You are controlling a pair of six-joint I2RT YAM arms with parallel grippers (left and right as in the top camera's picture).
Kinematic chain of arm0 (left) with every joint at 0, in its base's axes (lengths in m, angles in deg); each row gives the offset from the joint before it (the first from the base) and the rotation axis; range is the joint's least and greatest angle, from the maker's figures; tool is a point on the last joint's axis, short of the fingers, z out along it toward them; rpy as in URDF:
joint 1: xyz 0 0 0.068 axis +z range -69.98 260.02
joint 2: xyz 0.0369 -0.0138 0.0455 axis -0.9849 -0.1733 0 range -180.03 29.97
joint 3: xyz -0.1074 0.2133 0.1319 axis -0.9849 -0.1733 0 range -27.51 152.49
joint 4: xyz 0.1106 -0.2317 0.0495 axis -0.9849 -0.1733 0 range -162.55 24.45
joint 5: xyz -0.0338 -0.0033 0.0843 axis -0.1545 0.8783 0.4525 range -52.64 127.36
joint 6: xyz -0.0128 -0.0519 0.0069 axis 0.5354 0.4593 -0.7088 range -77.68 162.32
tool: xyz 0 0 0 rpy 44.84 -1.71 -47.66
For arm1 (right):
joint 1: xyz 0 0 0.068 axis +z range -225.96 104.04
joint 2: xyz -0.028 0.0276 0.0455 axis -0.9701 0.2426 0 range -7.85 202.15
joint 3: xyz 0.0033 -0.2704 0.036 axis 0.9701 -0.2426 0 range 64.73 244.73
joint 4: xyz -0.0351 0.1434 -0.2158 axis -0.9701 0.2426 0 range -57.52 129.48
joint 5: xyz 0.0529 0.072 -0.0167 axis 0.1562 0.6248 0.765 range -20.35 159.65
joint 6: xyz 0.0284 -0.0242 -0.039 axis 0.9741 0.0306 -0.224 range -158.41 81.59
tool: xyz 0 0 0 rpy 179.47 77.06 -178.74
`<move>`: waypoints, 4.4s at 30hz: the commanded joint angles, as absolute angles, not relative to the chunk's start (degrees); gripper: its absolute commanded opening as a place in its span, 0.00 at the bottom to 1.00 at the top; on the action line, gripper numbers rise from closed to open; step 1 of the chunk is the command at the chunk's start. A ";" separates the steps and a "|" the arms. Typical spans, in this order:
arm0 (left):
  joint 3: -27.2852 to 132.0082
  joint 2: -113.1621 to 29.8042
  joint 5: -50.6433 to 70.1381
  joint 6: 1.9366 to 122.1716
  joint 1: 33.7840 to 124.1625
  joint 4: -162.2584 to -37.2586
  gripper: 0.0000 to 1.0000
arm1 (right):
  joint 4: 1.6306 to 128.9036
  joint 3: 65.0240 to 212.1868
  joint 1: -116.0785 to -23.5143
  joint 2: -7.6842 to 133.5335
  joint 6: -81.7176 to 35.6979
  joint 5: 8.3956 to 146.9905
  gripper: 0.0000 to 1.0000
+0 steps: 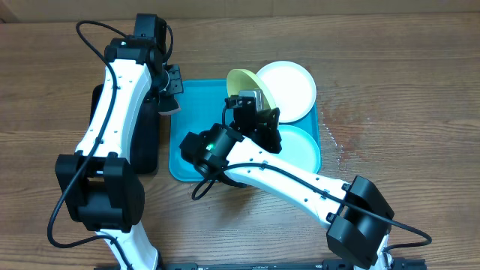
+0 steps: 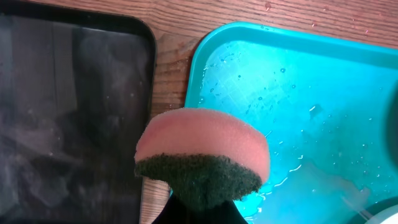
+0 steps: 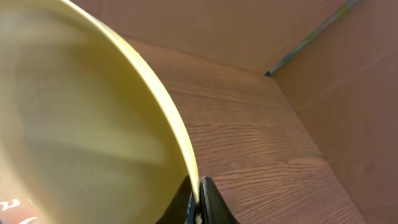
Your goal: Clean dirty plates on tray and stack at the side
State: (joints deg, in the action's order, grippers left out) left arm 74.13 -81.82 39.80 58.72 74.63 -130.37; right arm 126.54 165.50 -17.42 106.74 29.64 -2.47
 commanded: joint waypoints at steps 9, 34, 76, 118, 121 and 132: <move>74.52 -82.43 40.30 60.60 74.15 -131.48 0.04 | 126.30 167.21 -17.13 103.31 34.34 -3.45 0.04; 74.52 -82.43 40.33 60.80 74.00 -134.28 0.04 | 105.76 167.23 -29.18 99.72 -0.43 45.88 0.04; 74.52 -82.43 37.46 60.78 72.62 -134.54 0.04 | 87.68 136.26 -96.28 98.50 -17.11 76.22 0.24; 74.52 -82.43 37.57 60.78 69.13 -134.06 0.04 | 86.09 122.92 -67.34 92.11 -20.39 81.07 0.22; 74.52 -82.43 37.57 60.78 69.13 -134.08 0.04 | 85.91 122.92 -67.34 92.11 -20.39 81.09 0.13; 74.52 -82.43 37.57 60.78 69.13 -134.04 0.04 | 91.05 128.34 -60.19 89.80 -17.83 84.96 0.04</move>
